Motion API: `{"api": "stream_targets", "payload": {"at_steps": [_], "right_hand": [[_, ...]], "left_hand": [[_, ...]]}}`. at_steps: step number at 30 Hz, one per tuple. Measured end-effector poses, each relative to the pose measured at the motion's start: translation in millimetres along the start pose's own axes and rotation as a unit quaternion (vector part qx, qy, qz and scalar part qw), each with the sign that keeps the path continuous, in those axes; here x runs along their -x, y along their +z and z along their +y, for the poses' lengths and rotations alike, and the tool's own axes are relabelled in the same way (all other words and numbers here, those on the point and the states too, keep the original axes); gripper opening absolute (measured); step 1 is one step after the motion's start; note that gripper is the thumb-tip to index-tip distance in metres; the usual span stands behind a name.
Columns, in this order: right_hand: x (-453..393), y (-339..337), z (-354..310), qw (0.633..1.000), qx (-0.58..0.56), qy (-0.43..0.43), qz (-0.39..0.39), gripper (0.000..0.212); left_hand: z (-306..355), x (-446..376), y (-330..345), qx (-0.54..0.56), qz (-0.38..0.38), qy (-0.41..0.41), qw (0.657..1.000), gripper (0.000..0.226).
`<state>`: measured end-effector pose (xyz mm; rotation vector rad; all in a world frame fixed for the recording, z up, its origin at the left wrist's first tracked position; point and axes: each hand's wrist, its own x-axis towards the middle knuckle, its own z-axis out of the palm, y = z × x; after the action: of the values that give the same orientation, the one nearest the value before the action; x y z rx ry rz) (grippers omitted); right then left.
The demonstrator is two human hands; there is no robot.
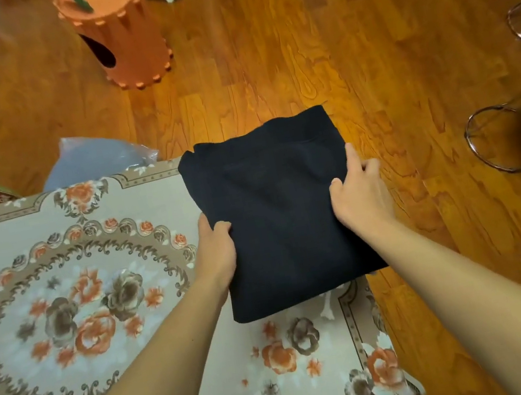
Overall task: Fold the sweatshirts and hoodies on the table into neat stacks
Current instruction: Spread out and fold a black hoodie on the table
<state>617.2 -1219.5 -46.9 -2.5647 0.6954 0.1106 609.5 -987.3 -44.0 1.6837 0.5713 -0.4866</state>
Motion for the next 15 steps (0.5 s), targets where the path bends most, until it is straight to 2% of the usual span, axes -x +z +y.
{"api": "stream_targets", "payload": {"at_steps": [2,4,5,7,8,9,10,12,15], "right_hand": [[-4,-1,3,0.999,-0.017,-0.005,0.036,0.062],[-3,1,5,0.998,0.045,-0.030,0.031,0.060],[-1,3,5,0.995,0.090,-0.034,0.015,0.062],[0,8,-2,0.986,0.145,-0.074,0.019,0.072],[-3,9,-8,0.979,0.153,-0.132,0.031,0.077],[-7,12,-13,0.968,0.156,-0.194,0.033,0.079],[-14,18,-16,0.957,0.162,-0.240,0.021,0.075],[-27,31,-17,0.955,0.169,-0.244,-0.021,0.061],[-48,52,-10,0.961,0.186,-0.200,-0.048,0.066]], "left_hand": [[-1,-6,-2,-0.025,-0.010,0.017,0.999,0.045],[-2,-14,-3,-0.095,-0.006,0.030,0.995,0.048],[-3,-16,-1,-0.161,0.026,0.041,0.986,0.052],[-2,-13,5,-0.314,0.137,0.111,0.933,0.066],[3,-10,13,-0.377,0.162,0.190,0.892,0.071],[6,-11,22,-0.432,0.152,0.266,0.848,0.071],[7,-15,31,-0.476,0.119,0.309,0.815,0.067],[0,-34,44,-0.525,0.081,0.295,0.794,0.059],[-18,-66,53,-0.575,0.101,0.259,0.769,0.062]]}}
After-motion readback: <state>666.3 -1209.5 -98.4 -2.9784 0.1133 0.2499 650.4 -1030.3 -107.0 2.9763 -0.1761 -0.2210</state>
